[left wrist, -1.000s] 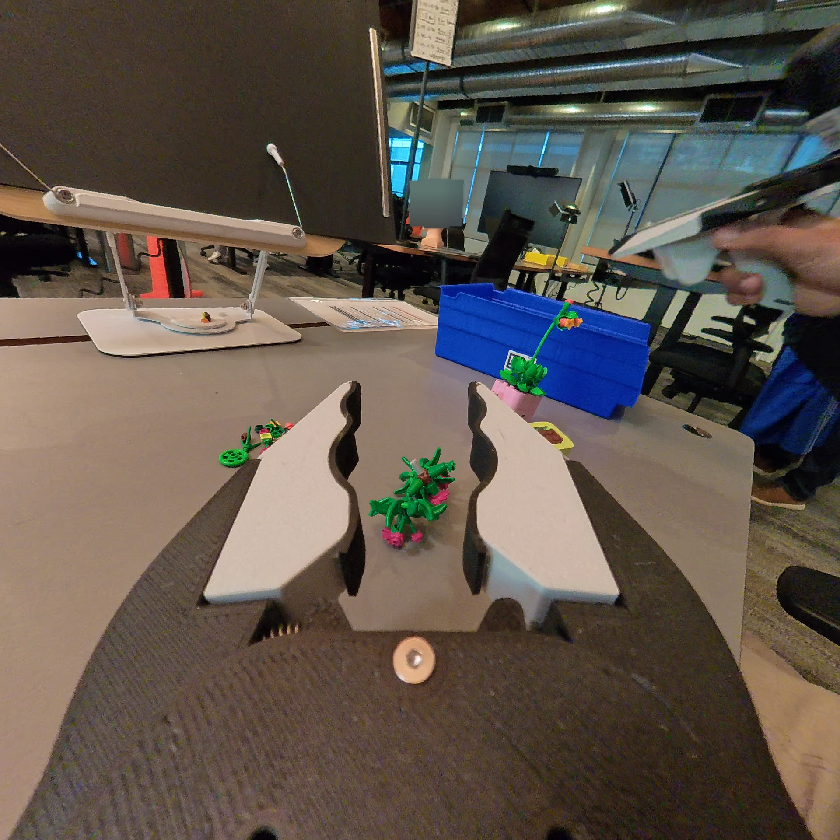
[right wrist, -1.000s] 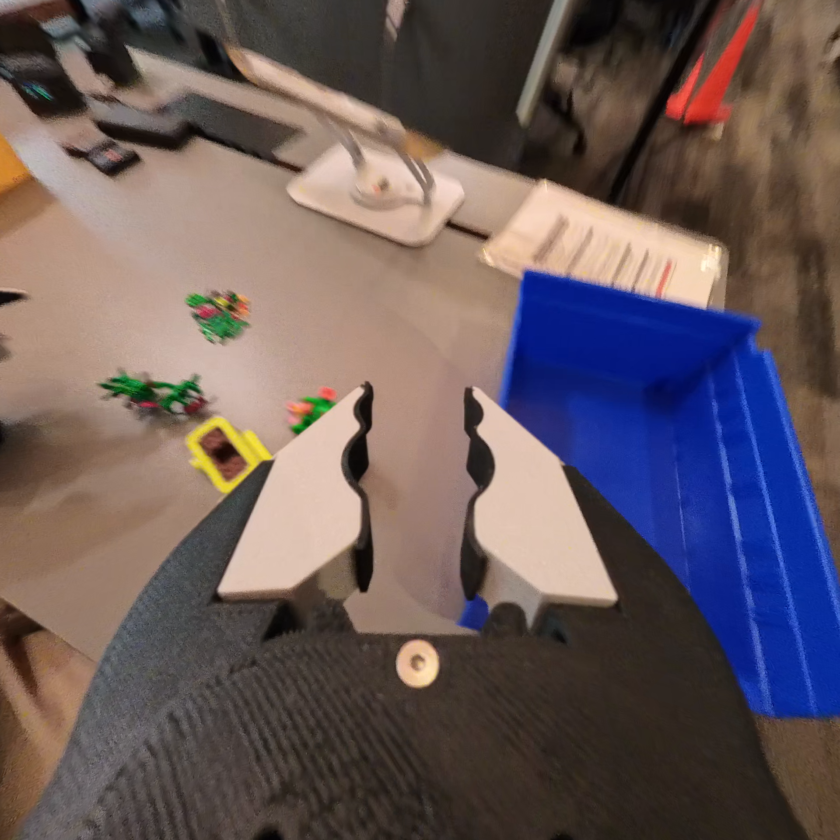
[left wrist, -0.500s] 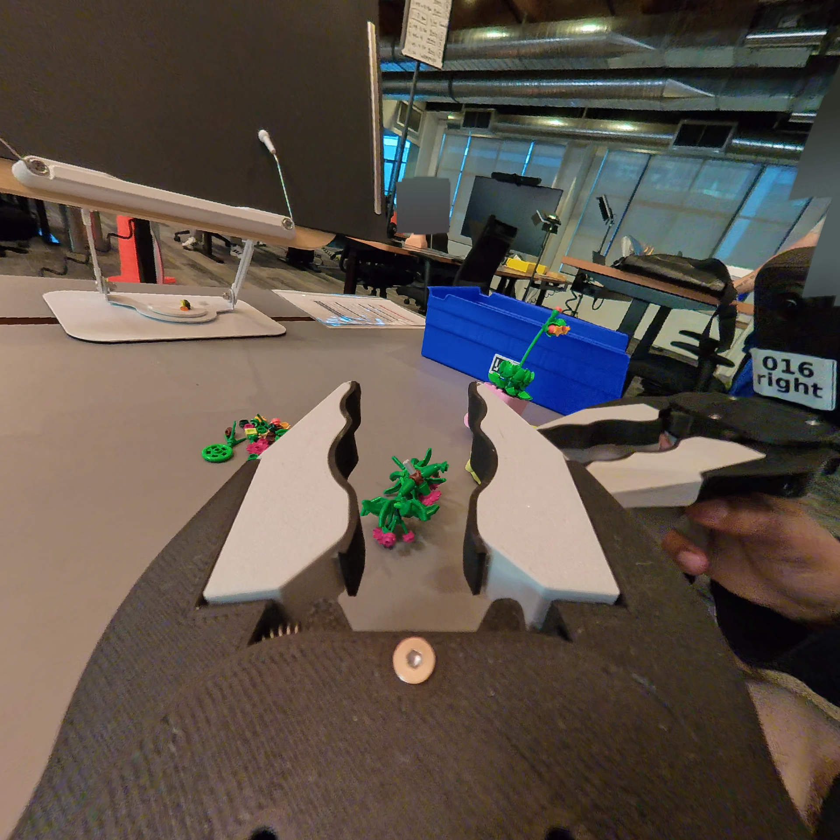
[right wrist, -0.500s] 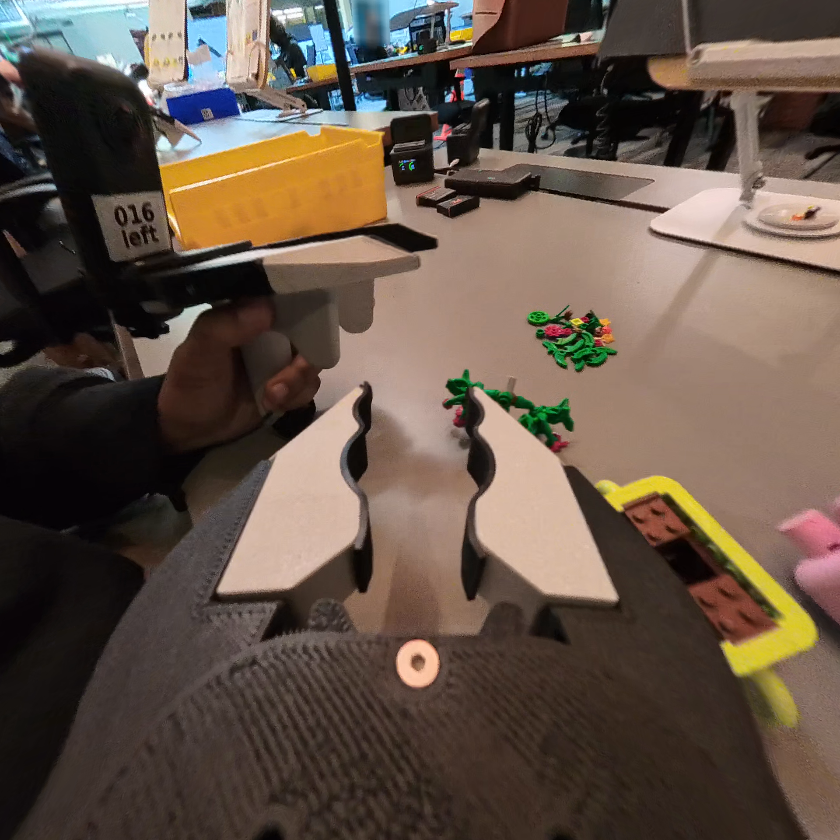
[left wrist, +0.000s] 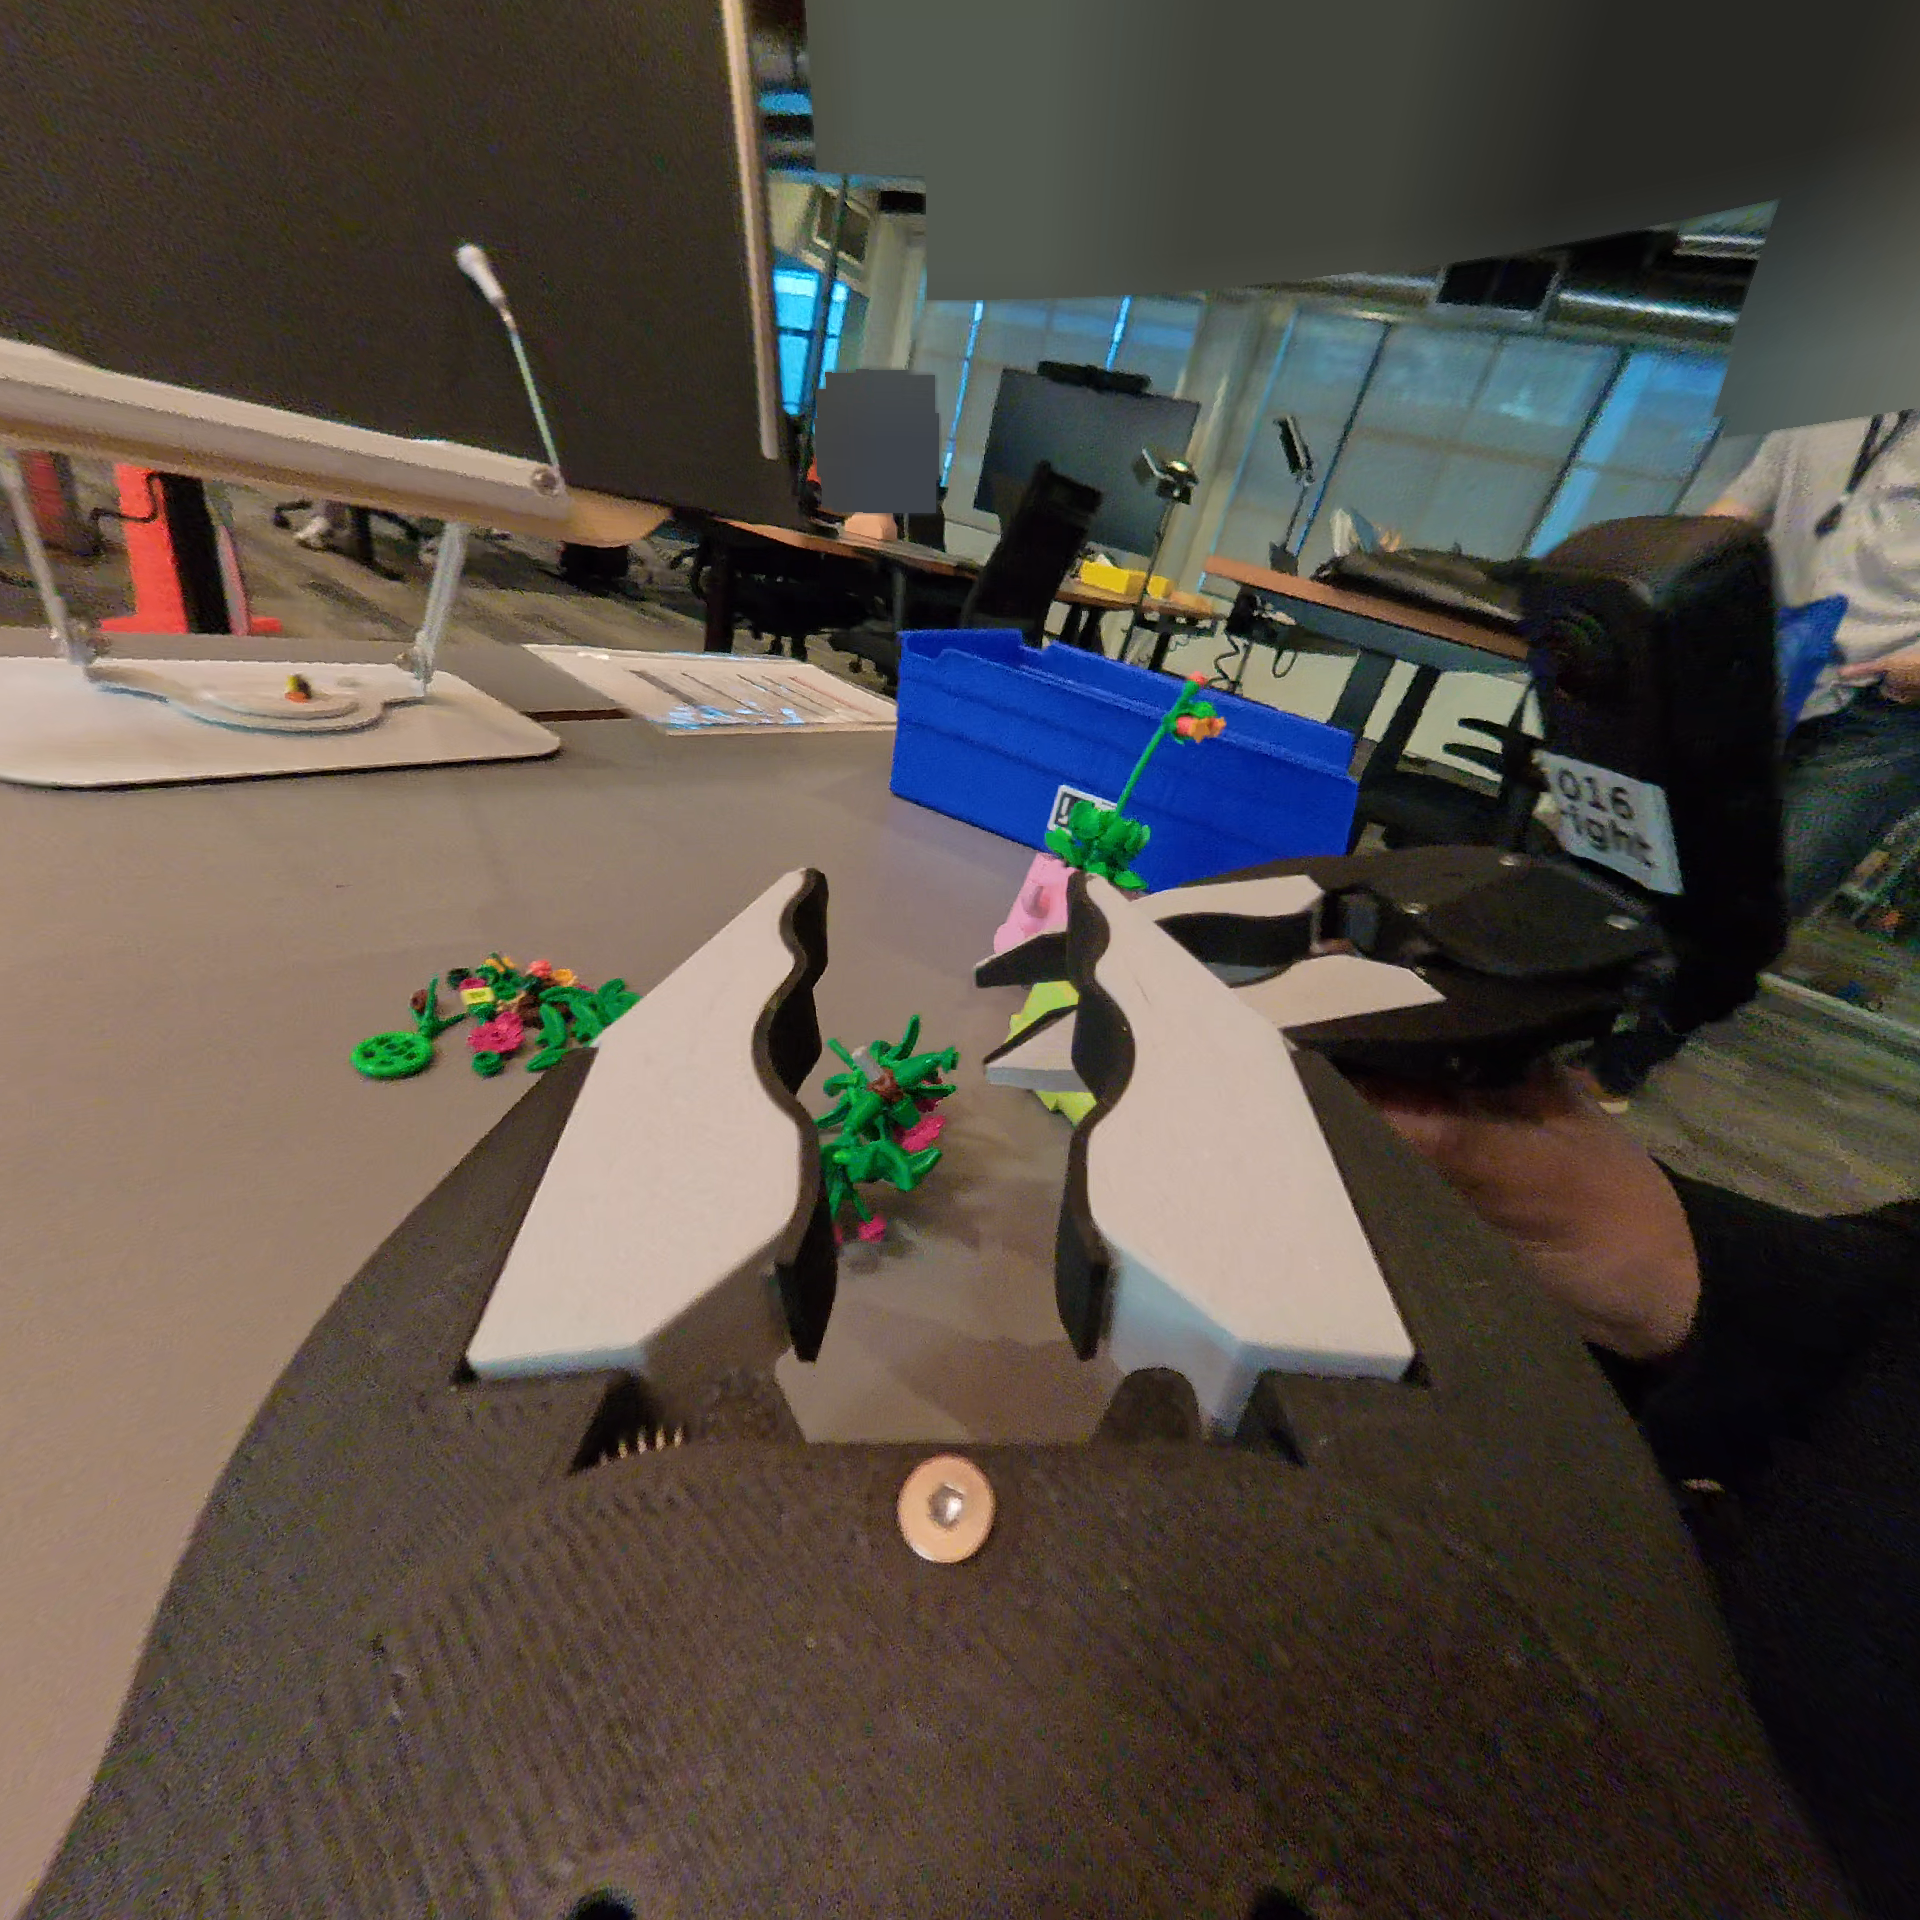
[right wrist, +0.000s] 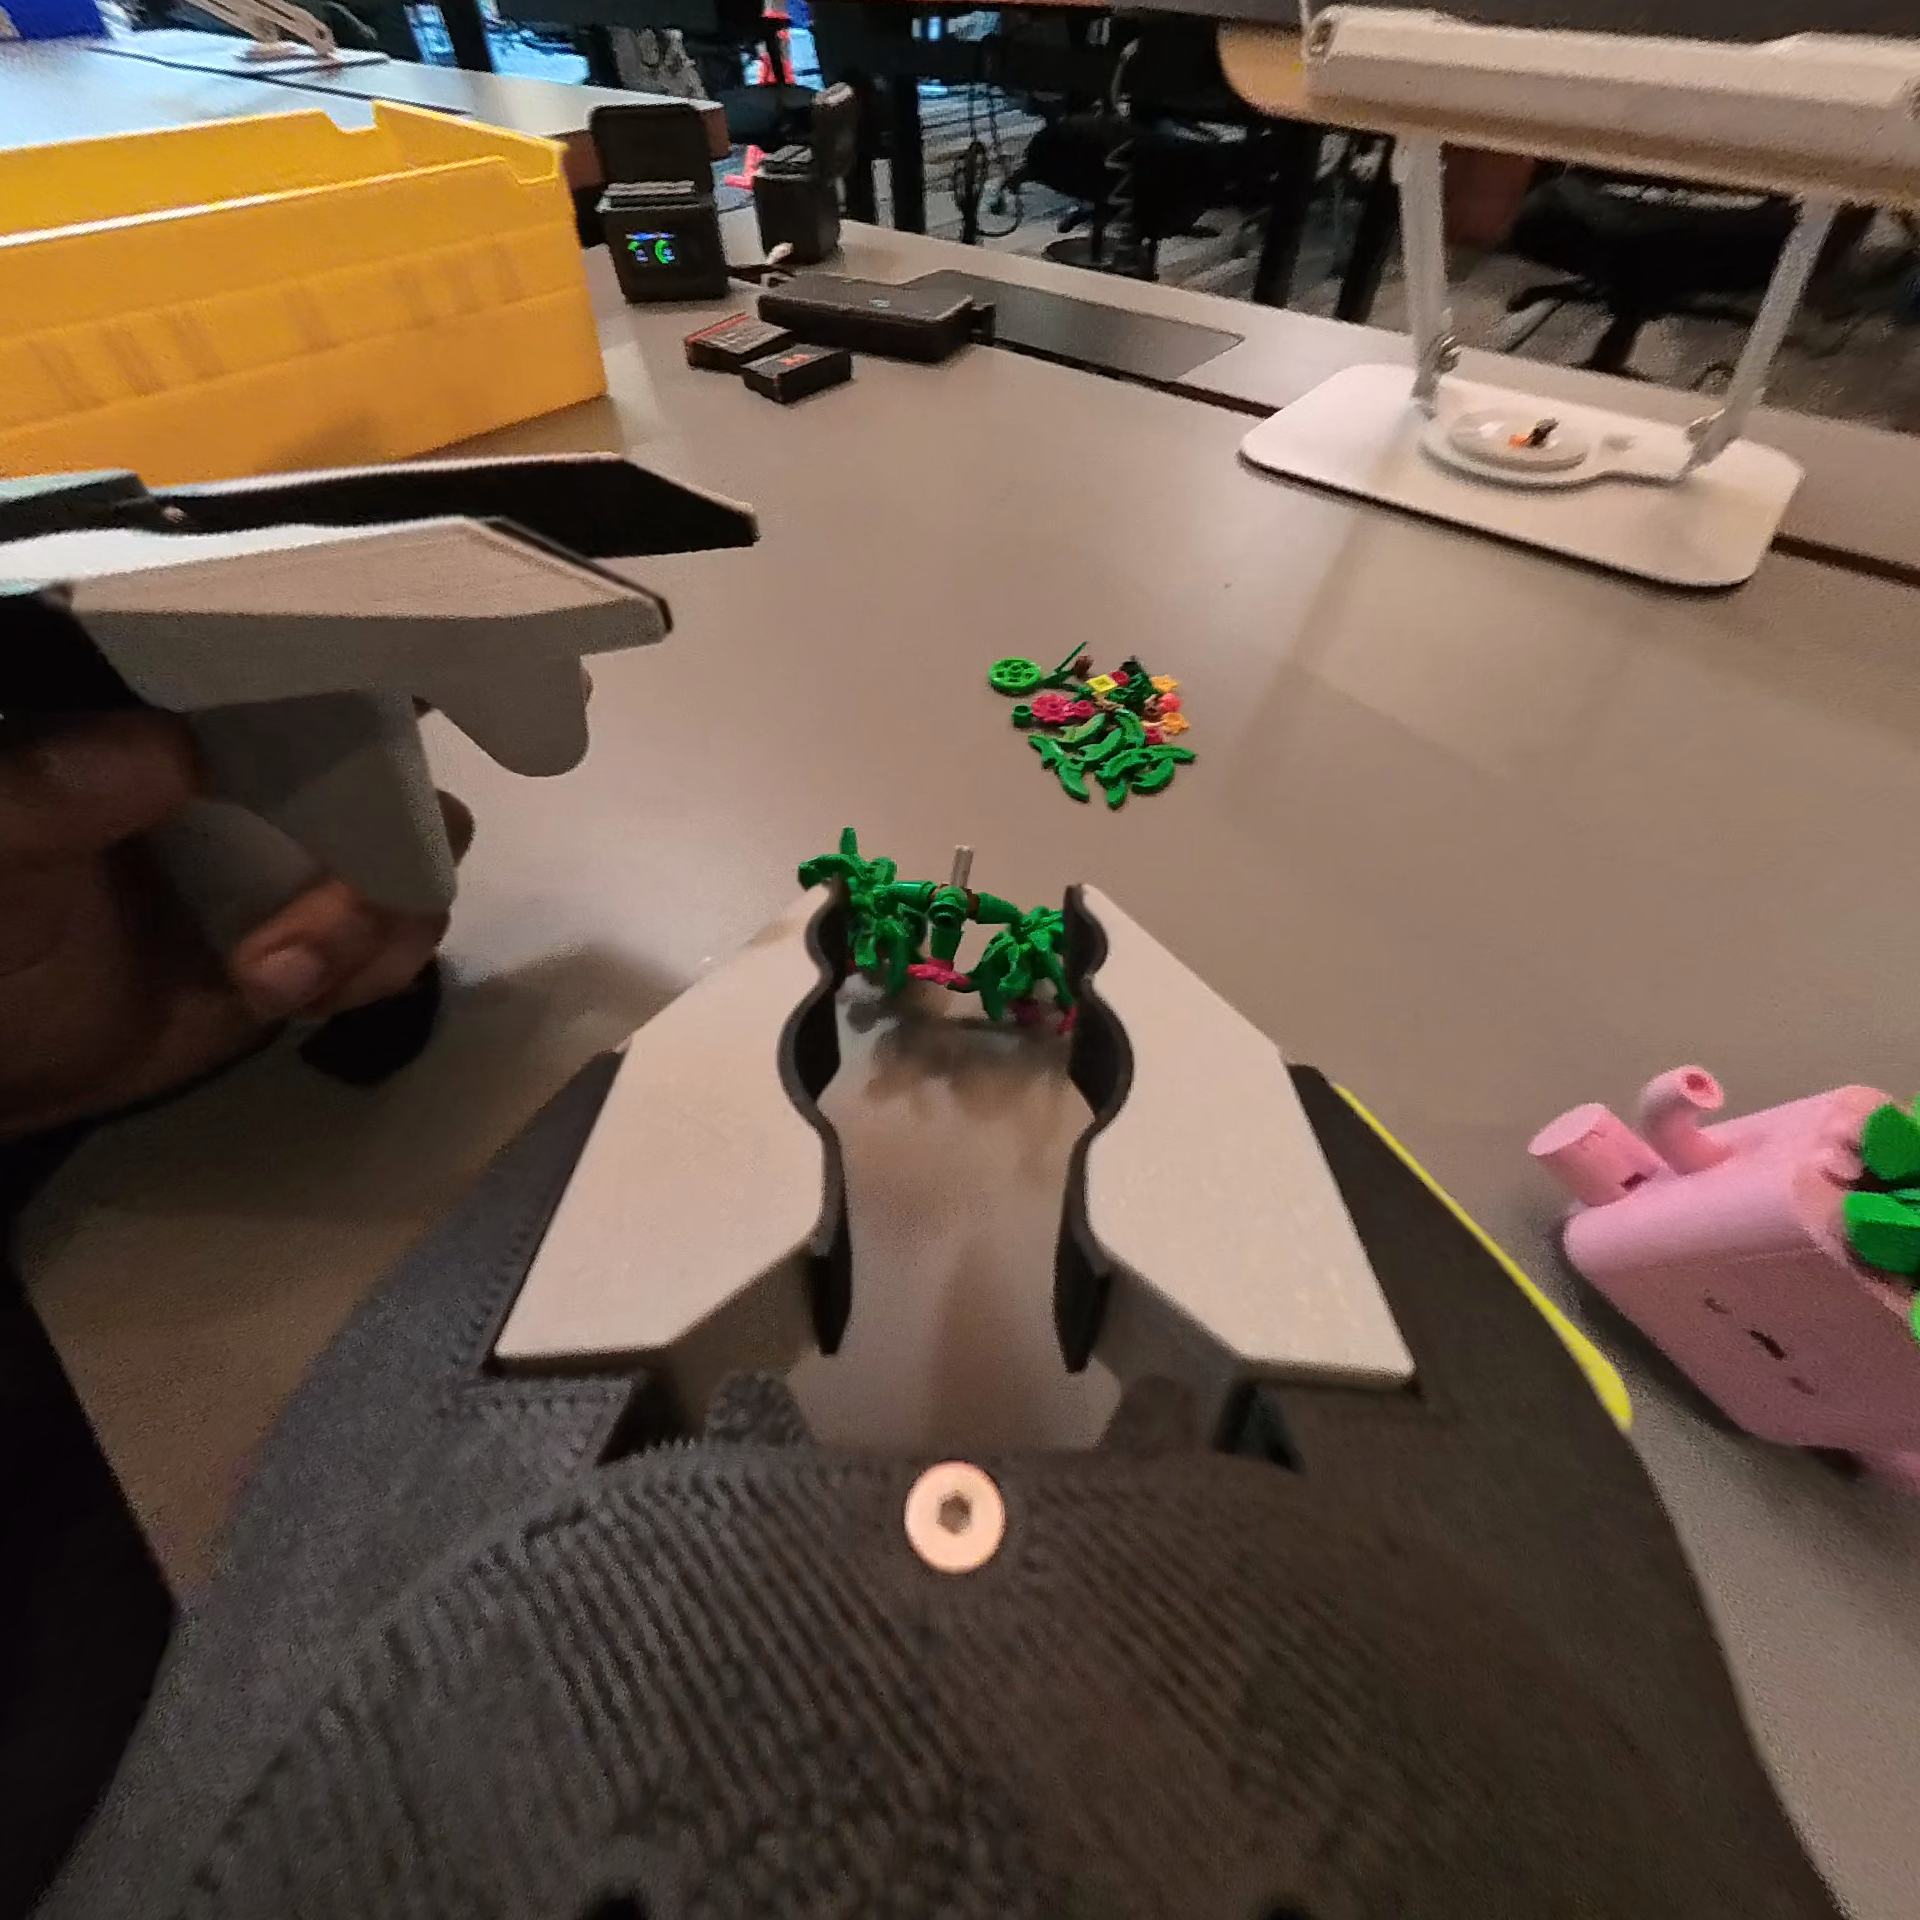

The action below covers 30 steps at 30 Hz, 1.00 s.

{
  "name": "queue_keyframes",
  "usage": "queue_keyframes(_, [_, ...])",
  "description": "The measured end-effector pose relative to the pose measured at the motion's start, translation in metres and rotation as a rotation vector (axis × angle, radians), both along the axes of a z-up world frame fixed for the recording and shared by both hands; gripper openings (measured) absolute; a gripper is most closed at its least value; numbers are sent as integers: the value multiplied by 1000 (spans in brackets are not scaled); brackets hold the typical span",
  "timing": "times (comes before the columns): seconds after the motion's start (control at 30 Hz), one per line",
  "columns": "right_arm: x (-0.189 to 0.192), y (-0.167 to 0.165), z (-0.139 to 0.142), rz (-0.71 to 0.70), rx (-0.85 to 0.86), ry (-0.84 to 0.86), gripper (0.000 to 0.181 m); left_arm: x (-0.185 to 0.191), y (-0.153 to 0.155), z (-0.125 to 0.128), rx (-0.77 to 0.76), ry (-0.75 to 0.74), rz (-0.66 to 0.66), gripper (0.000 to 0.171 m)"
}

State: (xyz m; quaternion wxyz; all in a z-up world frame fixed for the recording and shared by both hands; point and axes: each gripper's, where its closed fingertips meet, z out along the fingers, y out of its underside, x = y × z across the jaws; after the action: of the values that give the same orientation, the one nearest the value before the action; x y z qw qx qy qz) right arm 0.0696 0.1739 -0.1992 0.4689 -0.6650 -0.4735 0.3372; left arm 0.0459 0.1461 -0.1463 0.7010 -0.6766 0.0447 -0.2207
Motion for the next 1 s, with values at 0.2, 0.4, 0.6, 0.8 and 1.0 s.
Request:
queue_keyframes(0.2, [-3, -4, -2, 43, -35, -7, 30, 6, 5, 1, 7, 2, -29, 42])
queue_keyframes(0.4, [-6, 1, -9, 21, -40, -53, 28, 3, 8, 2, 16, 21, -12, 42])
queue_keyframes(0.6, [-9, 1, -21, 30, -75, -117, 25, 7, 7, 0, 30, 153, -11, 53])
queue_keyframes(0.8, [-7, 5, -11, 29, -108, -43, 20, 10, 3, -4, 15, 218, -52, 57])
queue_keyframes(1.0, [-15, 4, -20, 53, -97, -102, 7, 14, 9, -46, -318, 199, -195, 69])
